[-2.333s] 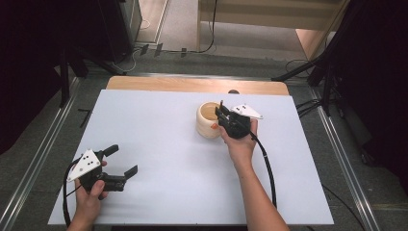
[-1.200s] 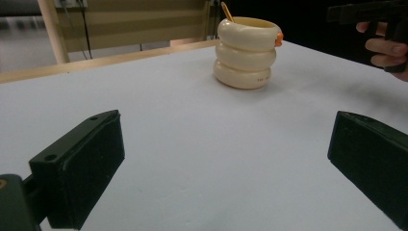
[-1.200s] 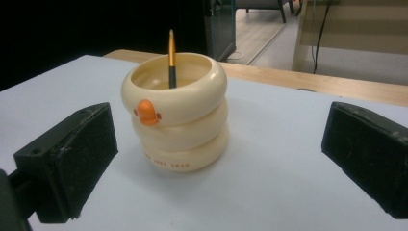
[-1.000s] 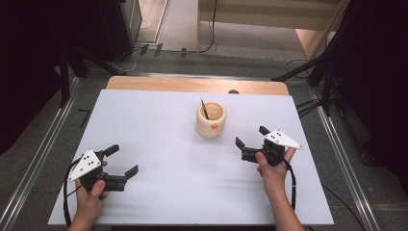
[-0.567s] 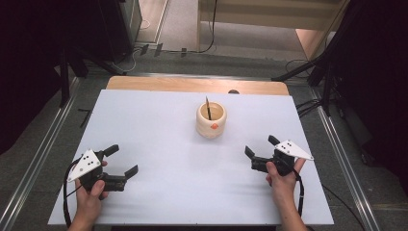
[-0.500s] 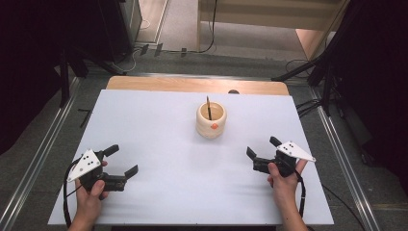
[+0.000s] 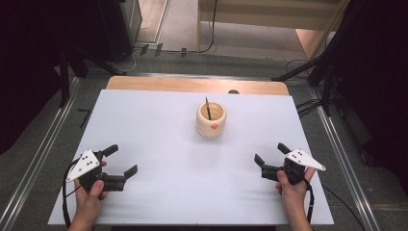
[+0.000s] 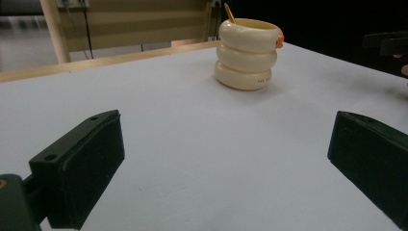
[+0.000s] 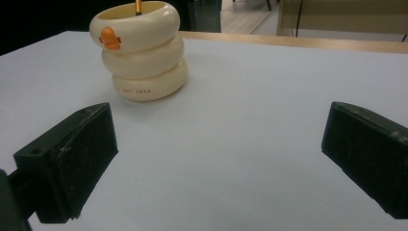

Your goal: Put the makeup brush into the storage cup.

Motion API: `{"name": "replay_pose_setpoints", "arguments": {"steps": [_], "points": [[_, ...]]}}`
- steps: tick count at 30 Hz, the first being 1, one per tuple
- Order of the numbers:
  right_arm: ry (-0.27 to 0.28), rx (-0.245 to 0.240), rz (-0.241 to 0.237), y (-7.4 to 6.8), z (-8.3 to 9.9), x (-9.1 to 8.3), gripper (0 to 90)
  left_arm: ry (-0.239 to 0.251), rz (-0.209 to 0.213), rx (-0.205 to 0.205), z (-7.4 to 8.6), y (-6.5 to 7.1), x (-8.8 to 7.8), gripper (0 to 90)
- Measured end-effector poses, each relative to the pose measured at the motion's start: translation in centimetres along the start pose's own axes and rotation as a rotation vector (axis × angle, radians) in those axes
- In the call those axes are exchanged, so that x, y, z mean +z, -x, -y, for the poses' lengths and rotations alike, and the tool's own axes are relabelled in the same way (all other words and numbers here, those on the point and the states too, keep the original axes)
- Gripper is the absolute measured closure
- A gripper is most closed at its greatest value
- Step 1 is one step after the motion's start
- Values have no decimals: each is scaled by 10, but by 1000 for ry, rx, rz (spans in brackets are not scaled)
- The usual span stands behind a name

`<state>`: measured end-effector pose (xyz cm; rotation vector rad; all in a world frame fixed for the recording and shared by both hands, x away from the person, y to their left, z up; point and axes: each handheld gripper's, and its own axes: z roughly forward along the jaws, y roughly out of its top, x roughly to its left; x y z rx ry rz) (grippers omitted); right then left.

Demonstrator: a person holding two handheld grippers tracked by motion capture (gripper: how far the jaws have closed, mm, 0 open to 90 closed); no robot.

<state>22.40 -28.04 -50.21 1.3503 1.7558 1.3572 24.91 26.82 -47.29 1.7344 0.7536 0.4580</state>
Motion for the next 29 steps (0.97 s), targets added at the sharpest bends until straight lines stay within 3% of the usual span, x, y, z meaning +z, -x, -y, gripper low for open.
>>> {"name": "replay_pose_setpoints", "arguments": {"steps": [13, 29], "points": [[17, 45, 16, 9, 16, -24, 0, 6, 6, -10, 1, -1, -1, 0], [5, 29, 24, 9, 19, -25, 0, 7, 2, -7, 1, -2, -1, 0]]}}
